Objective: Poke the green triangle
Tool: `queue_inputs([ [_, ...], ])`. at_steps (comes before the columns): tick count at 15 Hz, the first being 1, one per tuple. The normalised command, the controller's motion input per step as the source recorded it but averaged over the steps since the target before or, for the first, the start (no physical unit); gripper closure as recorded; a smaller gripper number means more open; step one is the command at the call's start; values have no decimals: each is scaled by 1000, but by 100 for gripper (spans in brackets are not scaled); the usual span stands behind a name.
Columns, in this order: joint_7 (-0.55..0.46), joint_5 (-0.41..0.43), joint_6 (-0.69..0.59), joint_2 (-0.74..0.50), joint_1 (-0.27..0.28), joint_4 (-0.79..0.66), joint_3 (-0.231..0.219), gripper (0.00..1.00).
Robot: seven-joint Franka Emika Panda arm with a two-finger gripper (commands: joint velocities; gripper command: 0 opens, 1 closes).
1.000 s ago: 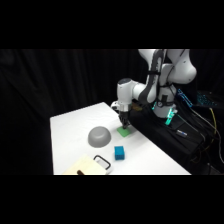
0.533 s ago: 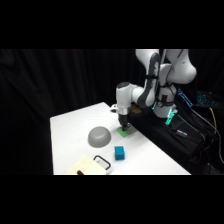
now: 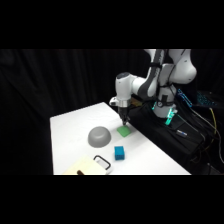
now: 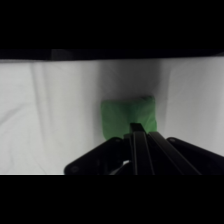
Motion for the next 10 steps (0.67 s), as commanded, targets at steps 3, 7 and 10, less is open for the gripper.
queue_inputs([
  [3, 92, -75, -414, -522, -26, -31, 4, 93],
  [7, 51, -1, -381, -483, -48, 13, 22, 48],
  [10, 46, 33, -341, -438, -53, 31, 29, 14],
])
